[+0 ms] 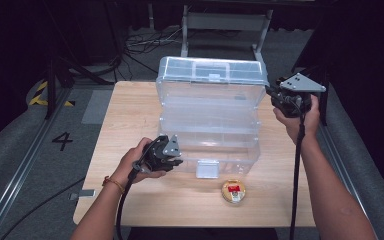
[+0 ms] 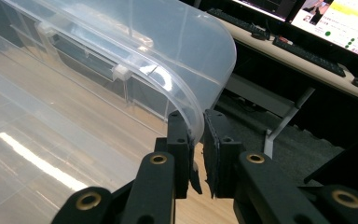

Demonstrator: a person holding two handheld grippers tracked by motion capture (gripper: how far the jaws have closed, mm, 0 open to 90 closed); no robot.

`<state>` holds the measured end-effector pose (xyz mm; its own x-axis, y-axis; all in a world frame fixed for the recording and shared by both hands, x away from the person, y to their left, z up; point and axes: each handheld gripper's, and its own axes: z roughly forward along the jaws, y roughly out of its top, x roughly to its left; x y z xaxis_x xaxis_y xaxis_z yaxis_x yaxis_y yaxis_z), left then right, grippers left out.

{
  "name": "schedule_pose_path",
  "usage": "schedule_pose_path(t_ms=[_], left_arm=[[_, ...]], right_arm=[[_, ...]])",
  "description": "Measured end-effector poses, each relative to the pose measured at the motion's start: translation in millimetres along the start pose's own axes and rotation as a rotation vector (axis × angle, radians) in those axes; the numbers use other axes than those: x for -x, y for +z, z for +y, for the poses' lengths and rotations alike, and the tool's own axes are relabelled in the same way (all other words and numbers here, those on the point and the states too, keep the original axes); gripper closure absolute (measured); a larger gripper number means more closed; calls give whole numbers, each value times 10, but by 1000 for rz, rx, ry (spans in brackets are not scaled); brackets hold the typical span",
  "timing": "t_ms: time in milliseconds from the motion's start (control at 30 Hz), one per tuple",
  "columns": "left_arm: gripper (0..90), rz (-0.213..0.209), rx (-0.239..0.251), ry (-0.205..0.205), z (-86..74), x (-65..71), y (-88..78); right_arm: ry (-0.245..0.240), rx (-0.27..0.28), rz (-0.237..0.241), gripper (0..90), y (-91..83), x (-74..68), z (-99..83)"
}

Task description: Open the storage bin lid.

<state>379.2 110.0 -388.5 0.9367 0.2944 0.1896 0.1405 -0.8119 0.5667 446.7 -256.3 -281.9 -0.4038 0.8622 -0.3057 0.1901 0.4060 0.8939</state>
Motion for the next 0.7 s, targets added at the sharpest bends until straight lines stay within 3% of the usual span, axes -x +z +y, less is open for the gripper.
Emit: schedule_pose_path(t_ms=[100,300,433,700], left_arm=[[720,-8,28,-17,-26,-12,2],[720,-4,32,-7,-41,-16,-8],[720,-7,40,-13,-50,-15,-6],[720,-1,47,-9,-59,-11,-5]], right_arm=[[14,11,3,819,20,12,-4],[23,30,-1,819,53,26,-11],[37,47,21,818,67,60,-29],[10,43,-11,839,152,66,10]])
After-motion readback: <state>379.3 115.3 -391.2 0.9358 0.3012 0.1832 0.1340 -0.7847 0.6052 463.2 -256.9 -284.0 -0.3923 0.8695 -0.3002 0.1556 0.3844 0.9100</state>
